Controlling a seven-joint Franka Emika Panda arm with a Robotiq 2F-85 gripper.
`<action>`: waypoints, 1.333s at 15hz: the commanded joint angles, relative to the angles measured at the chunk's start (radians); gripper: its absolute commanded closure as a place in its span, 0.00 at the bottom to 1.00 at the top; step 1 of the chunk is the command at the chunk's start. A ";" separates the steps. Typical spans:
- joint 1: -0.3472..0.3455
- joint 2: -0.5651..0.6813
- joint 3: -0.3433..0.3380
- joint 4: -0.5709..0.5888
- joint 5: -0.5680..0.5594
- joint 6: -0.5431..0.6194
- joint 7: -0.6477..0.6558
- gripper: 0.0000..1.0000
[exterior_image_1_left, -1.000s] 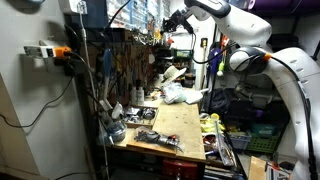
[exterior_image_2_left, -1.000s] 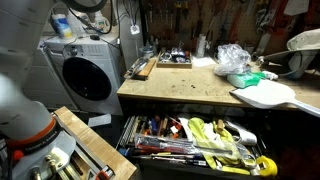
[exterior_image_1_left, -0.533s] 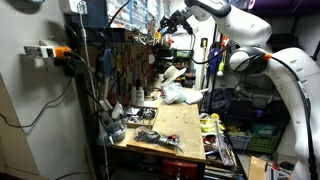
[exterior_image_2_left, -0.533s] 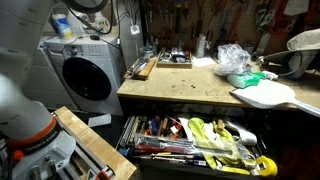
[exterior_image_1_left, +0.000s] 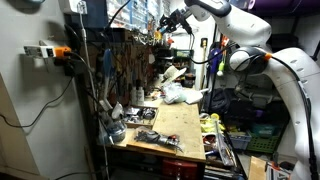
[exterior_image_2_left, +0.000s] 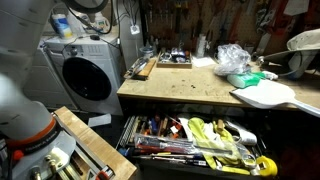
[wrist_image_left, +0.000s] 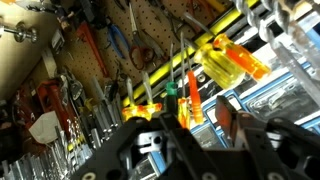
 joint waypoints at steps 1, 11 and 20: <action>0.006 0.001 0.000 0.001 0.007 0.027 0.047 0.52; 0.028 0.008 -0.005 0.002 -0.002 0.062 0.106 0.70; 0.028 0.018 0.007 0.002 0.002 0.066 0.044 0.67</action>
